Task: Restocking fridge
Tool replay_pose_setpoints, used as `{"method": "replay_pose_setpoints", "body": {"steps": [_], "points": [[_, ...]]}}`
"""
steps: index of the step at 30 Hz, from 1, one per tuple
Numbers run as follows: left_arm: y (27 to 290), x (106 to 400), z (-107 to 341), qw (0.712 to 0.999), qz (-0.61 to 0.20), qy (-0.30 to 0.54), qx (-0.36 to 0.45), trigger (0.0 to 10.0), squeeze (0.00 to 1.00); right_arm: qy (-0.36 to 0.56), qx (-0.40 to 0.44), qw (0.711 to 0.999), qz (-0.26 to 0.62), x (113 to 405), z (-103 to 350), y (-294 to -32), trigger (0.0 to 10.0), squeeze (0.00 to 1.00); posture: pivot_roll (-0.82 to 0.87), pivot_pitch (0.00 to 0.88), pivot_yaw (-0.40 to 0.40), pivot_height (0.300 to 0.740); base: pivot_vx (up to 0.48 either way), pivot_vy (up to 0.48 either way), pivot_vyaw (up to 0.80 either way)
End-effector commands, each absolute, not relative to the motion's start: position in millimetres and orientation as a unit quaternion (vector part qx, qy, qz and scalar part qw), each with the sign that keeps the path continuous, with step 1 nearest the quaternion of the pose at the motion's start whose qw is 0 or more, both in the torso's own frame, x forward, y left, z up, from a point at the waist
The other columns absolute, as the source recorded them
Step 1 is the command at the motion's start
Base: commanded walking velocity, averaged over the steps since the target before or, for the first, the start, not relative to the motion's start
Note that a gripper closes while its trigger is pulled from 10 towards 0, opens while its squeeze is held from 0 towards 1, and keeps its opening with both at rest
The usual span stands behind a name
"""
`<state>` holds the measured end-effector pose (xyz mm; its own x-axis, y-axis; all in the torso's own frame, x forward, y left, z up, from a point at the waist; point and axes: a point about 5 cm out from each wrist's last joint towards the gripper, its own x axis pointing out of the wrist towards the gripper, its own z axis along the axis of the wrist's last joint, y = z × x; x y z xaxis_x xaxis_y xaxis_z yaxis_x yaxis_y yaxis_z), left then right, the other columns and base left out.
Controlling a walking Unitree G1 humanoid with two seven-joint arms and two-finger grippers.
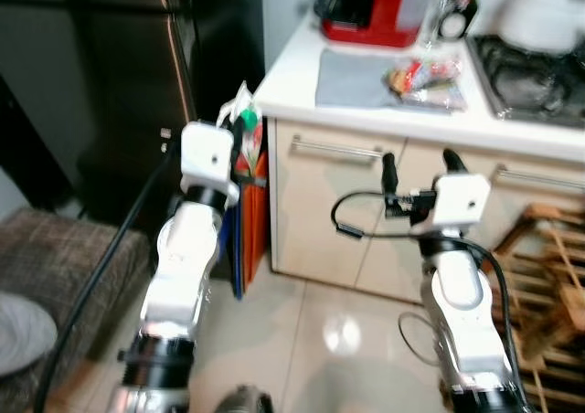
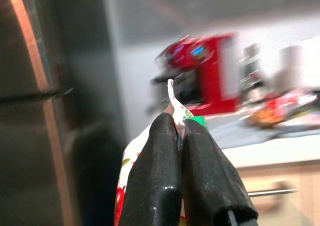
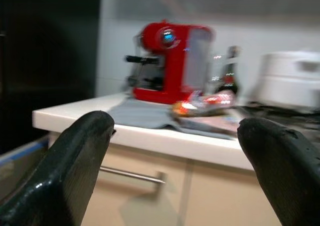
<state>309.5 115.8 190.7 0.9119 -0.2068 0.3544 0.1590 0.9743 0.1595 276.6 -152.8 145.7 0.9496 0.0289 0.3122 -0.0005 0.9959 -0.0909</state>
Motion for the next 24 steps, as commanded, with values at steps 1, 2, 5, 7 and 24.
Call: {"method": "replay_pose_setpoints", "body": {"steps": [1,2,5,7,24], "points": [[116,310,193,0.974,-0.097,-0.192,0.065,10.0,0.0,-0.166,-0.039,0.985,0.009,278,149,-153,10.0,0.0,-0.07,0.0,0.014,0.74,-0.326,0.0,0.0],[116,310,193,0.974,-0.097,-0.192,0.065,10.0,0.0,-0.166,-0.039,0.985,0.009,278,149,-153,10.0,0.0,-0.07,0.0,0.014,0.74,-0.326,0.0,0.0],[118,307,185,0.977,-0.098,-0.179,0.068,10.0,0.0,-0.147,-0.034,0.988,0.016,276,142,-155,10.0,0.0,-0.07,0.0,0.014,0.74,-0.325,0.0,0.0],[119,305,180,0.978,-0.099,-0.171,0.07,10.0,0.0,-0.138,-0.031,0.99,0.019,276,138,-155,10.0,0.0,-0.07,0.0,0.014,0.74,-0.328,0.0,0.0],[165,249,85,0.991,-0.094,0.006,0.099,10.0,0.0,-0.051,-0.075,0.996,0.0,249,93,-182,10.0,0.0,-0.06,0.0,0.003,0.74,-0.056,0.0,0.0]]}}
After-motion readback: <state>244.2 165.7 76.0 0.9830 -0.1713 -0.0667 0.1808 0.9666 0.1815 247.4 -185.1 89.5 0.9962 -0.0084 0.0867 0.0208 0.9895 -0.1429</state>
